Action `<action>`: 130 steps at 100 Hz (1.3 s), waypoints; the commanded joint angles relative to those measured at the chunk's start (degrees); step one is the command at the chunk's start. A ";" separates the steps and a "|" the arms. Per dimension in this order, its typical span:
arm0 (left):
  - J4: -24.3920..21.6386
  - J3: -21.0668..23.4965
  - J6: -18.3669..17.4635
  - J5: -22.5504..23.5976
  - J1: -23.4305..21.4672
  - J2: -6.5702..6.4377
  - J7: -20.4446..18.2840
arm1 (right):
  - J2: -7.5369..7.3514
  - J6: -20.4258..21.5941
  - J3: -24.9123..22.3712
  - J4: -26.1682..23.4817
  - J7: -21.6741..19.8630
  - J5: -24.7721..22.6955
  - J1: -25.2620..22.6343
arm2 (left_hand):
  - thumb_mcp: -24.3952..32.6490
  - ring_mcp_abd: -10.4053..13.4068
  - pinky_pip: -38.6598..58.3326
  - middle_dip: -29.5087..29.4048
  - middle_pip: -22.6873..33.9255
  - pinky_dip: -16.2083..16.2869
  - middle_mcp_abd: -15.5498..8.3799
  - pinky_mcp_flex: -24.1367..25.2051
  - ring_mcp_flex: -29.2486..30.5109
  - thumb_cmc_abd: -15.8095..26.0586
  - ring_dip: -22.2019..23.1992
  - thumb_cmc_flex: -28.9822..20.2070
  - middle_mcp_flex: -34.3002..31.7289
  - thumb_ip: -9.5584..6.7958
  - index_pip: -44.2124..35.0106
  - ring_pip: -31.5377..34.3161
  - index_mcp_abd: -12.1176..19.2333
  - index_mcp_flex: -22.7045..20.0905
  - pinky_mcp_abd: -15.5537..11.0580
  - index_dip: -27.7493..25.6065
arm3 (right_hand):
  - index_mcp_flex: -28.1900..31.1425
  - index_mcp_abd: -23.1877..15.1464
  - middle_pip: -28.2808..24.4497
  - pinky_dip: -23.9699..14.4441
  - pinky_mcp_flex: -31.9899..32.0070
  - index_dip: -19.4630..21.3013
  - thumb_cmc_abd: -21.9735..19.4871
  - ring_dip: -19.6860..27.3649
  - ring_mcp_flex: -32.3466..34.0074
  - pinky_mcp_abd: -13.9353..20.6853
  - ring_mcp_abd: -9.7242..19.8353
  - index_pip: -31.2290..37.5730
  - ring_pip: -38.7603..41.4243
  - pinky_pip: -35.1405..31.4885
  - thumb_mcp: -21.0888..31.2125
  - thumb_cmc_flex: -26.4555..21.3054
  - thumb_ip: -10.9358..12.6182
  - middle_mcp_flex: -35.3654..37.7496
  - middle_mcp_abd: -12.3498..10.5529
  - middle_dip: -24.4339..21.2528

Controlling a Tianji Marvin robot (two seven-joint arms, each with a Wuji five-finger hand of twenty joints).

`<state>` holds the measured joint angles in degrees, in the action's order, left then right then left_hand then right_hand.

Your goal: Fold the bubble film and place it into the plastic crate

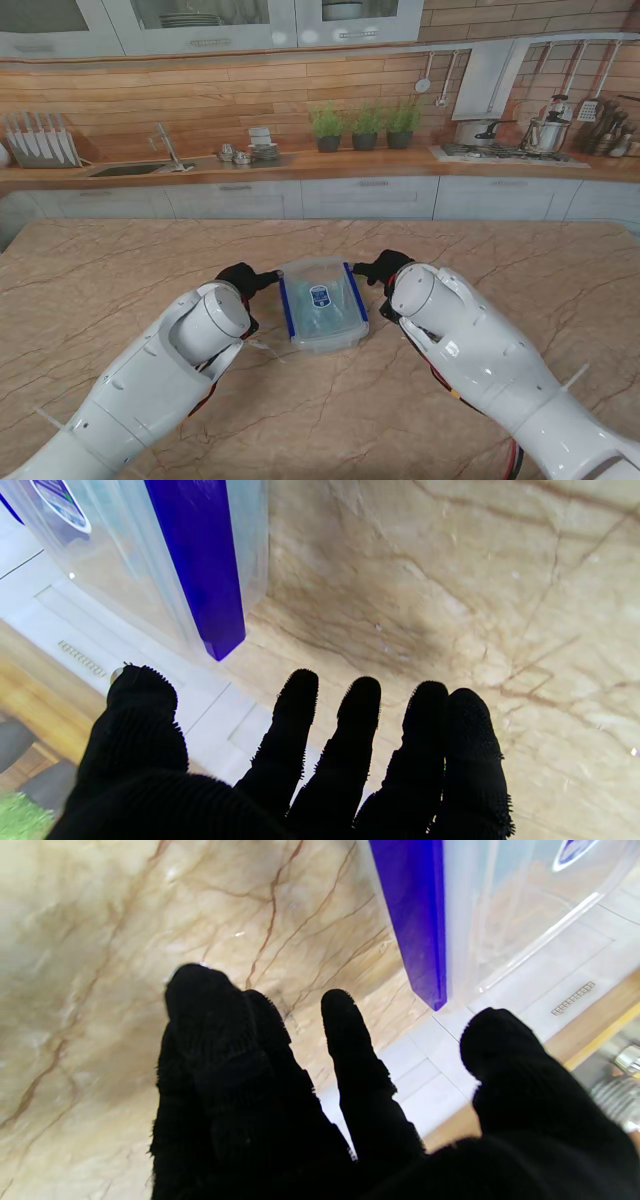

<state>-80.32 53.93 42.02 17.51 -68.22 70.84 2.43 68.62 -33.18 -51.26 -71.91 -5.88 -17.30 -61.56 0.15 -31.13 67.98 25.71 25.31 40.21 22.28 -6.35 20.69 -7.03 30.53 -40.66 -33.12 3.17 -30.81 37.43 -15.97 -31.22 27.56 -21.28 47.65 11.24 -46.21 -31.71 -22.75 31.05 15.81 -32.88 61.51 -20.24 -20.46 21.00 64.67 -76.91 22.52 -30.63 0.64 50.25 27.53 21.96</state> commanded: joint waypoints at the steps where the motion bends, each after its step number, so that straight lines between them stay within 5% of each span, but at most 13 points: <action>1: -0.66 0.97 -1.49 0.85 -1.12 -0.86 0.77 | -0.94 1.58 -0.56 -0.99 0.45 -0.99 -1.44 | -1.19 1.77 -1.99 -1.20 -2.14 -2.25 -0.24 2.74 -3.59 2.19 -1.01 2.17 3.72 -2.07 2.62 -2.93 1.72 2.74 -2.00 0.38 | -2.17 -2.02 1.48 -1.78 1.60 0.93 -3.56 -1.00 -2.55 -0.58 -1.24 -1.59 -1.85 1.45 -0.30 1.99 1.11 -2.63 -0.87 -0.37; 18: -1.50 5.31 -9.22 0.40 -4.10 -0.81 4.23 | -1.84 6.59 -4.24 -4.27 2.08 -4.46 -5.31 | -1.02 3.58 -6.81 -2.35 -4.99 -6.71 -0.79 6.34 -7.83 1.93 -2.24 2.42 8.30 -2.30 5.93 -8.44 2.28 6.55 -3.22 0.69 | -8.32 -4.39 4.59 -1.54 4.59 1.23 -3.18 -0.32 -10.22 -0.01 -0.64 -2.32 -7.37 4.92 0.21 2.98 1.09 -9.17 -2.79 -1.26; 44: -6.61 10.20 -20.73 -3.21 -11.10 -1.15 6.72 | -2.10 14.21 -9.89 -10.66 3.75 -1.37 -12.59 | -0.62 7.13 -15.48 -3.16 -7.47 -12.78 -2.39 9.53 -9.89 -2.52 -3.70 0.19 10.71 -2.75 8.46 -14.12 2.91 8.18 -4.34 0.79 | -18.26 -7.87 10.26 -4.11 11.94 0.75 -0.68 2.88 -27.87 4.24 3.83 1.85 -27.60 17.51 2.00 3.48 0.46 -20.37 -8.25 -3.11; 62: -11.44 12.64 -27.60 -6.50 -17.24 -2.18 4.60 | -0.11 23.62 -12.28 -11.27 12.68 2.62 -17.22 | -0.48 9.67 -22.07 -3.65 -9.72 -14.51 -3.80 10.92 -10.29 -5.11 -4.35 -0.86 12.00 -2.73 10.59 -17.72 4.15 8.99 -5.79 0.83 | -20.81 -9.40 12.20 -4.99 12.78 -0.63 4.88 5.26 -29.99 6.10 6.57 4.92 -35.43 26.13 5.13 3.50 -0.06 -21.16 -10.62 -3.90; 78: -12.74 15.19 -35.95 -7.49 -21.21 -3.00 3.38 | -0.39 29.70 -14.77 -13.64 13.04 4.41 -21.61 | -0.18 12.39 -30.09 -4.24 -12.29 -14.20 -5.11 11.10 -11.47 -6.44 -5.44 -2.20 14.05 -2.83 13.02 -22.39 5.11 10.28 -7.25 0.75 | -24.76 -10.60 14.09 -5.75 12.84 -1.45 8.98 6.65 -31.43 8.01 8.57 5.65 -40.32 34.15 7.35 5.17 -1.17 -22.37 -12.60 -4.30; 89: -14.82 15.82 -39.16 -7.97 -24.08 -2.30 7.52 | -0.83 34.49 -16.41 -16.11 13.04 4.57 -25.04 | 0.09 11.36 -33.26 -4.12 -12.71 -12.58 -4.19 9.90 -10.11 -7.89 -5.39 -3.88 11.68 -2.82 13.21 -23.47 4.63 7.77 -5.45 0.34 | -25.72 -11.04 14.65 -6.65 12.16 -1.61 10.13 6.84 -31.30 8.02 8.81 5.78 -41.58 37.08 8.21 5.82 -1.53 -22.48 -12.77 -4.28; 108: -17.17 17.42 -48.23 -4.31 -27.96 -2.98 8.65 | -1.31 42.38 -18.20 -20.48 15.09 2.11 -30.96 | 0.43 12.19 -35.98 -4.25 -13.43 -11.58 -5.25 8.37 -8.02 -8.63 -5.73 -3.58 9.90 -2.65 13.38 -24.39 5.83 7.07 -4.91 0.09 | -25.60 -12.19 16.79 -10.92 10.57 -2.10 13.70 6.82 -29.85 7.50 9.75 5.31 -43.92 41.43 9.67 6.73 -2.05 -21.39 -13.48 -4.43; 130: -19.11 20.58 -52.45 -2.81 -30.99 -4.23 5.25 | -1.16 49.40 -18.48 -22.37 19.08 -1.85 -33.54 | 0.89 13.13 -38.29 -4.45 -14.72 -11.14 -6.14 8.07 -7.88 -10.20 -6.09 -3.48 10.17 -2.68 14.08 -25.43 6.40 7.59 -5.16 0.18 | -26.97 -13.39 16.77 -11.72 9.59 -1.40 18.23 6.51 -28.78 8.12 10.99 6.22 -44.82 43.36 11.47 8.13 -2.64 -21.45 -14.44 -3.56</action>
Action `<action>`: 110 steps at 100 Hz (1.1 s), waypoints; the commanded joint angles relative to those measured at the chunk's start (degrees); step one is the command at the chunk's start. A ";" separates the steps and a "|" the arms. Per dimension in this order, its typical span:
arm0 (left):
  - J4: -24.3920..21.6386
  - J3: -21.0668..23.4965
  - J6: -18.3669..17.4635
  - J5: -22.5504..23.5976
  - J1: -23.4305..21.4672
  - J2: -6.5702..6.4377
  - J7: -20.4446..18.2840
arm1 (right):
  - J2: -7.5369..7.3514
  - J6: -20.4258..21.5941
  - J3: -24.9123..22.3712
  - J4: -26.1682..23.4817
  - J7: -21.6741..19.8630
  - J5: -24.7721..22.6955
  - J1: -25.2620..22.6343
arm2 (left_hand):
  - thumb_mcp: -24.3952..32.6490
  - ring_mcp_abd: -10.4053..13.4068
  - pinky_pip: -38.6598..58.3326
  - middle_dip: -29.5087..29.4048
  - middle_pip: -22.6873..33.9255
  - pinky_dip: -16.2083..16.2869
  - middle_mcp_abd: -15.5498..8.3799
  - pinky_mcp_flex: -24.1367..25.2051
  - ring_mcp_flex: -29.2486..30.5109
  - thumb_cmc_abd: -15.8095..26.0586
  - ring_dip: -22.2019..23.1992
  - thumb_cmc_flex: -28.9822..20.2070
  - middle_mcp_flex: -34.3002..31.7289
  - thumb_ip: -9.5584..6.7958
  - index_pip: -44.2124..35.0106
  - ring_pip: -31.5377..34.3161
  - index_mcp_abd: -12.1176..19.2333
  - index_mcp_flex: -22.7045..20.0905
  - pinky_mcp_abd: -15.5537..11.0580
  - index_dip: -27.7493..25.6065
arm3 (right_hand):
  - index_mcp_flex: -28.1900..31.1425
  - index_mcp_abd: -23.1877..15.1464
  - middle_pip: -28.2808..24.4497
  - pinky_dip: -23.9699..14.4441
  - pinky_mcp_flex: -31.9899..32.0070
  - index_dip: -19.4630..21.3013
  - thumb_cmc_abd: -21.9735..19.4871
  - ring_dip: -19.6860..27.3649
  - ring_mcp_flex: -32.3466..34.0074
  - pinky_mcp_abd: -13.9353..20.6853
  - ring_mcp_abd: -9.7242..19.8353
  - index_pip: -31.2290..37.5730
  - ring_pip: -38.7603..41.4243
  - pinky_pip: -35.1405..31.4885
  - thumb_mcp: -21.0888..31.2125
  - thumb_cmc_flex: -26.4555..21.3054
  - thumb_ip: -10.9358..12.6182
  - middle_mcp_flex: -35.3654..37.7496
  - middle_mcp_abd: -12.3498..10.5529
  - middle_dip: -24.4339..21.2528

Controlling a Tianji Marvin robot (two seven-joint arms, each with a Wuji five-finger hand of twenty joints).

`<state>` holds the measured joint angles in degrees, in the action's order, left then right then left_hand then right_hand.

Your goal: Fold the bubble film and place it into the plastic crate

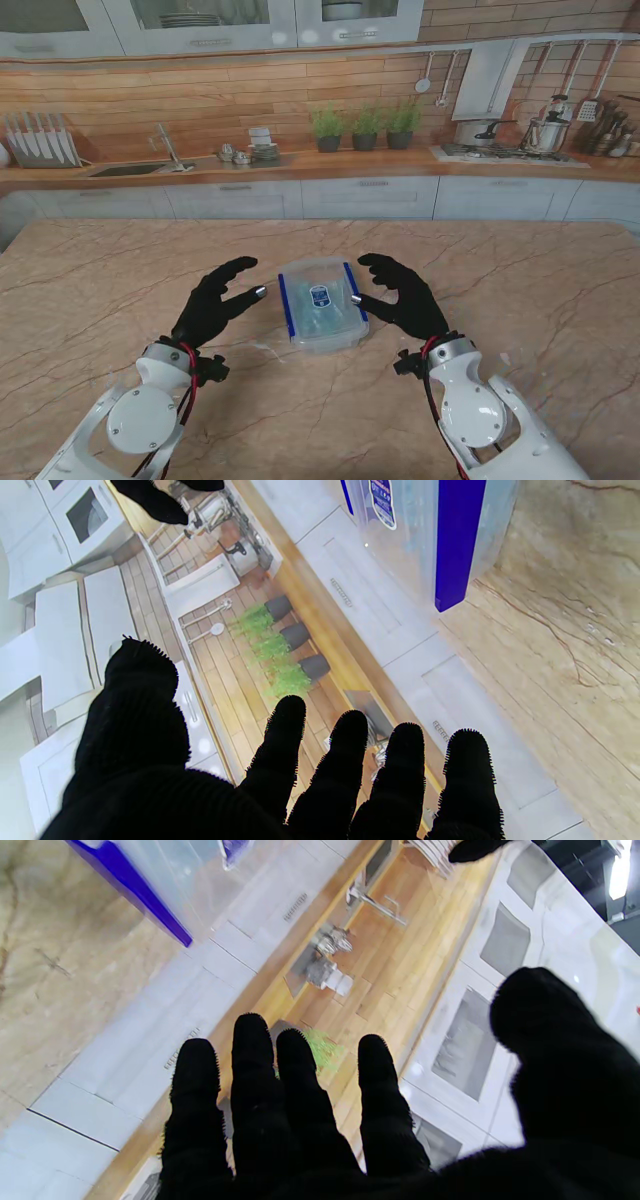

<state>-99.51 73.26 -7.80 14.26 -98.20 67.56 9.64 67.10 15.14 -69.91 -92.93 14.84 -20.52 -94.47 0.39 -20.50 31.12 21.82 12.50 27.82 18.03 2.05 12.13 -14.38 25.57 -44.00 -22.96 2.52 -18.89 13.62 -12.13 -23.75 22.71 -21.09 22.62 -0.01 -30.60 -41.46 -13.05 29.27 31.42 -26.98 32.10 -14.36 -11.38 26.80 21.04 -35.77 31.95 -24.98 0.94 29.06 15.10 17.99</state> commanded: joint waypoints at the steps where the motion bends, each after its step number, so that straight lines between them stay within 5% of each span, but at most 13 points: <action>1: 0.14 1.51 -3.24 0.45 -1.09 -1.06 -2.39 | 0.29 1.40 0.14 -1.43 -1.84 1.30 -0.70 | 0.68 2.51 -1.54 -0.58 -2.00 1.26 -1.87 -0.32 0.62 -3.02 -1.15 -0.15 0.13 -2.03 2.21 -1.71 2.58 0.18 -0.34 0.00 | -2.20 -2.24 1.24 -2.06 -0.15 0.41 2.83 0.61 0.53 2.33 1.98 0.49 -1.39 2.46 2.44 2.75 -3.06 -0.40 -2.08 0.45; 16: 1.37 4.30 -11.05 0.81 -1.97 -1.93 -4.98 | -1.23 5.01 -0.71 -2.82 -6.13 -1.36 -2.19 | 5.05 3.50 -7.19 -0.93 -3.63 1.72 -2.85 -2.32 1.36 -7.88 -2.13 0.70 -0.09 -2.04 3.04 -3.65 3.37 0.50 -1.28 -0.45 | -5.14 -3.88 3.42 -1.98 0.64 -0.19 5.29 1.44 -0.90 3.49 3.44 -0.50 -3.84 4.46 3.73 3.72 -3.70 -2.77 -3.59 -0.06; 18: 1.61 4.52 -12.28 0.98 -2.00 -2.00 -5.04 | -1.46 5.70 -0.98 -3.06 -6.73 -1.81 -2.47 | 11.49 3.61 -9.52 -0.80 -3.77 3.12 -2.86 -2.91 1.34 -9.83 -2.19 3.54 -0.13 -1.31 3.23 -3.80 3.46 0.54 -1.49 -0.63 | -5.45 -4.09 3.97 -1.91 0.58 -0.26 5.23 1.71 -0.83 3.70 3.72 -0.51 -4.53 4.90 3.76 3.67 -3.91 -2.85 -3.86 -0.14; 29: 1.80 5.48 -16.52 2.85 -2.62 -2.36 -5.25 | -1.84 9.49 -2.02 -3.87 -6.47 -4.61 -3.67 | 19.99 3.88 -13.91 -1.05 -4.65 2.64 -3.06 -4.92 1.67 -13.07 -2.72 6.12 -0.17 -0.33 3.33 -4.71 3.80 1.10 -2.54 -0.56 | -6.32 -4.68 4.59 -1.66 0.12 -0.33 5.10 2.03 -0.35 3.79 4.12 -0.52 -5.46 5.51 3.54 3.63 -4.26 -3.26 -4.31 -0.13; 44: -0.49 5.83 -16.55 7.10 -4.47 -2.47 -3.72 | -2.19 11.64 -3.16 -4.95 -7.37 -4.94 -5.22 | 23.51 3.03 -17.19 -1.54 -5.51 2.05 -2.42 -7.42 2.62 -14.25 -3.06 6.82 -1.25 0.26 3.47 -4.86 3.58 0.94 -2.35 -0.11 | -7.03 -5.33 5.27 -1.22 -0.27 -0.43 4.64 2.28 0.41 3.83 4.30 -0.44 -6.43 6.12 3.20 4.71 -4.46 -3.36 -4.66 -0.13; 80: 0.88 4.25 -19.34 2.49 -2.51 -3.08 -7.87 | -2.04 14.68 -2.75 -4.62 -8.29 -1.39 -4.23 | 25.85 3.68 -20.54 -1.96 -6.53 1.73 -2.90 -7.31 2.02 -14.21 -3.89 6.58 -1.09 0.71 3.51 -5.37 4.19 0.61 -2.69 0.42 | -6.61 -4.93 6.00 -1.32 -0.28 -0.69 4.63 1.63 1.07 3.55 3.90 -0.25 -6.69 6.06 3.76 5.91 -4.44 -2.57 -4.45 0.21; 110: -0.13 4.08 -16.34 3.96 -2.73 -3.49 -9.22 | -2.09 14.87 -3.71 -4.91 -8.85 -0.32 -4.99 | 24.29 3.71 -20.60 -1.98 -6.89 2.31 -2.92 -7.19 1.88 -12.94 -4.09 5.87 -0.79 0.70 3.59 -5.51 4.27 0.75 -2.79 0.53 | -6.15 -4.81 6.59 -1.49 -0.19 -0.92 4.76 1.35 1.14 3.31 3.93 -0.49 -6.90 5.96 4.22 6.30 -4.39 -2.09 -4.31 0.41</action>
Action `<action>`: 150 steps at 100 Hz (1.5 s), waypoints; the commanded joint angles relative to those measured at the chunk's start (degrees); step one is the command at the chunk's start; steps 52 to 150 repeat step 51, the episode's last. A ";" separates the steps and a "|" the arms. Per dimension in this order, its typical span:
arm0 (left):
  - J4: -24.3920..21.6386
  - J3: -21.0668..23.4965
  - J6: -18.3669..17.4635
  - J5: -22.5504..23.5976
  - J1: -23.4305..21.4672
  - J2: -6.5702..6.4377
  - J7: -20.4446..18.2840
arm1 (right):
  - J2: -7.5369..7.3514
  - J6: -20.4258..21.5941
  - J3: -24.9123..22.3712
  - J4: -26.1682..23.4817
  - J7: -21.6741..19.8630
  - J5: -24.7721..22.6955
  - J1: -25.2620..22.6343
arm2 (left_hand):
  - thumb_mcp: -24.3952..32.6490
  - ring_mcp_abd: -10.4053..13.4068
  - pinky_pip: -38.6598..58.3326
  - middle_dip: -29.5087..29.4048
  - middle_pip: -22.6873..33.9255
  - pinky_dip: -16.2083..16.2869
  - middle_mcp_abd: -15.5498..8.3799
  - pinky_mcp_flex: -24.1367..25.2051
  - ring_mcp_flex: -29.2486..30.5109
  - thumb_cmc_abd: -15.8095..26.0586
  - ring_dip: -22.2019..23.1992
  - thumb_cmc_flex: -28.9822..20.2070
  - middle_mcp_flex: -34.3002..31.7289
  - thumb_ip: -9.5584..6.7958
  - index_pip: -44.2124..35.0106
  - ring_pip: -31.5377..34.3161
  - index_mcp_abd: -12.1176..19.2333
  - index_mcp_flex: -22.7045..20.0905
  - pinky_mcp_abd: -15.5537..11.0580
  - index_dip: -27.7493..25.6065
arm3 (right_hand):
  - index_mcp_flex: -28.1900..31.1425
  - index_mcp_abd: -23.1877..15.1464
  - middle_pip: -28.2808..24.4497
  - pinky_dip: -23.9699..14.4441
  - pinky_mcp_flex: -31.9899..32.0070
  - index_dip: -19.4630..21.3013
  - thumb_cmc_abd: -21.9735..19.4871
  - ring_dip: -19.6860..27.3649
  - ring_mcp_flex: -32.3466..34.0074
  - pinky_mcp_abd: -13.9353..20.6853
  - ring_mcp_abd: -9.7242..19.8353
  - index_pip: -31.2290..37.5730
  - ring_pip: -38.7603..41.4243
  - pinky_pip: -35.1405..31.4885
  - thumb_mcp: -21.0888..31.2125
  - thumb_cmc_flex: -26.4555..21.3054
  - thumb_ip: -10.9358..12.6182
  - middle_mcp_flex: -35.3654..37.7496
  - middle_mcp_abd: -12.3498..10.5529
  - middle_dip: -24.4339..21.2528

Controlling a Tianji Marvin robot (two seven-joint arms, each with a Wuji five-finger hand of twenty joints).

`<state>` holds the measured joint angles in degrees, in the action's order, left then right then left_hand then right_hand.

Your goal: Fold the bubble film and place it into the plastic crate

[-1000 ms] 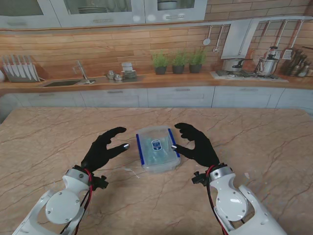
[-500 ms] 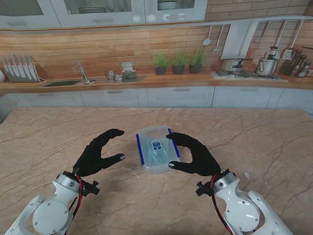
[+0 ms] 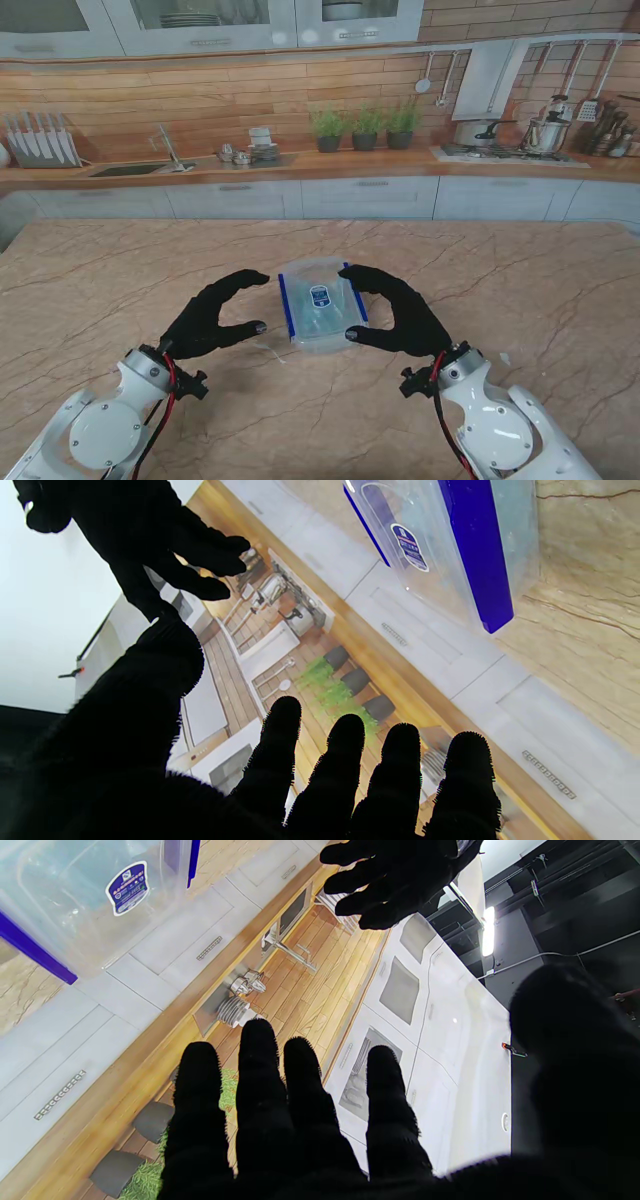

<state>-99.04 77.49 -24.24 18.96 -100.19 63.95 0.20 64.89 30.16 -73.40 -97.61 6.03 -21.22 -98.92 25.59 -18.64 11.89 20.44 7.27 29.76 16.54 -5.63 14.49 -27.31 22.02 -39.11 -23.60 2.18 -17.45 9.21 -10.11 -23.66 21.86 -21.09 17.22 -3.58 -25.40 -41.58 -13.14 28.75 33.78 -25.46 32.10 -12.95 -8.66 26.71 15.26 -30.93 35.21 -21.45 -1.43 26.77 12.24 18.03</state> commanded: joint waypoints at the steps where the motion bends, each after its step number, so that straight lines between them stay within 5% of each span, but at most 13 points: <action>1: -0.64 -0.13 0.15 -0.64 -0.78 0.13 0.26 | 0.12 -0.15 -0.26 -0.20 -0.11 0.52 -0.54 | -0.97 1.86 -1.38 -0.59 -1.66 0.39 -1.41 0.49 -0.49 -0.01 -0.54 0.96 -0.13 1.04 2.16 -1.10 2.24 0.69 -1.97 0.54 | -0.73 -1.24 1.41 -1.36 -0.08 -0.41 2.40 -0.18 1.17 1.93 1.18 -0.40 -1.11 1.13 0.98 2.79 -2.02 0.22 -1.43 0.38; 30: -1.84 0.38 0.62 1.06 -2.66 0.54 2.72 | -0.03 0.11 0.05 1.21 -2.24 3.88 0.99 | -2.16 1.93 -1.29 -0.49 -1.65 0.83 -1.53 0.17 0.03 0.40 -0.51 0.62 -0.64 0.86 2.01 -0.91 2.50 0.42 -1.44 0.48 | -0.44 -1.17 1.64 -1.46 0.09 -0.46 2.47 -0.36 1.06 1.83 1.02 -0.55 -1.19 1.21 1.29 3.12 -2.00 0.31 -1.20 0.59; 150: -1.55 -0.03 1.05 0.33 -2.21 0.34 1.57 | 0.07 -0.14 -0.07 0.99 -1.65 3.32 0.76 | -3.08 2.09 -1.35 -0.50 -1.80 1.09 -1.65 0.30 -0.10 1.15 -0.54 0.44 -0.56 0.80 2.14 -1.00 2.58 0.51 -1.44 0.52 | -0.20 -1.19 1.72 -1.57 0.09 -0.47 2.41 -0.47 1.10 1.77 0.98 -0.61 -1.18 1.24 1.53 3.39 -1.98 0.55 -1.07 0.69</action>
